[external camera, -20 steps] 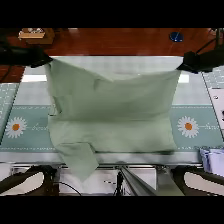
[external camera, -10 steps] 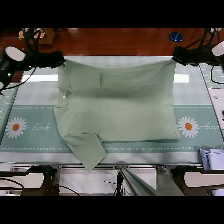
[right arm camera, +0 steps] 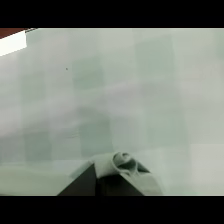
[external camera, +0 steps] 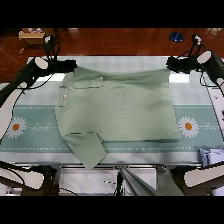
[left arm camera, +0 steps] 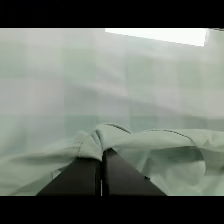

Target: Fold the shirts.

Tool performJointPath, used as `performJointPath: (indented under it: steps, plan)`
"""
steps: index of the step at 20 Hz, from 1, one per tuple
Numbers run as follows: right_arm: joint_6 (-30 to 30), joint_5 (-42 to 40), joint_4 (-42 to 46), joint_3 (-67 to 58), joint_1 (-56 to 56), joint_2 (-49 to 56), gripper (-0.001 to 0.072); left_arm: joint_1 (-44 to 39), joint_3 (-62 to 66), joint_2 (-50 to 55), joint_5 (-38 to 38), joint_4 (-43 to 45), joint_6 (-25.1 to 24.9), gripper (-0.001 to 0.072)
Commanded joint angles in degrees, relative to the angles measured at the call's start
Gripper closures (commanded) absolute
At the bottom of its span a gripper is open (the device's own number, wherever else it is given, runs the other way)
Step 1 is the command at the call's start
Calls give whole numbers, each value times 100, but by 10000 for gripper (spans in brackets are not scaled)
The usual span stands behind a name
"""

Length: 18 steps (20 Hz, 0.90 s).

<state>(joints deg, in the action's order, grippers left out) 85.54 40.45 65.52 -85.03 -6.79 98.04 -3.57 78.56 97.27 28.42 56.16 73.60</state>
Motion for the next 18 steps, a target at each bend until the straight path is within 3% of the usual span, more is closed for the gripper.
performJointPath:
  steps: [1, 6, 18]
  plan:
    - [-155, 321, 35, 0, -68, -122, 690, 127, 92, -92, 485, 66, -55, 691]
    - [-243, 1797, 302, 0, -201, -354, 690, 505, 199, -437, 2647, 116, -48, 691]
    - [-11, 2116, 815, 7, -120, 79, 690, 496, 111, 138, 3276, 883, 258, 692]
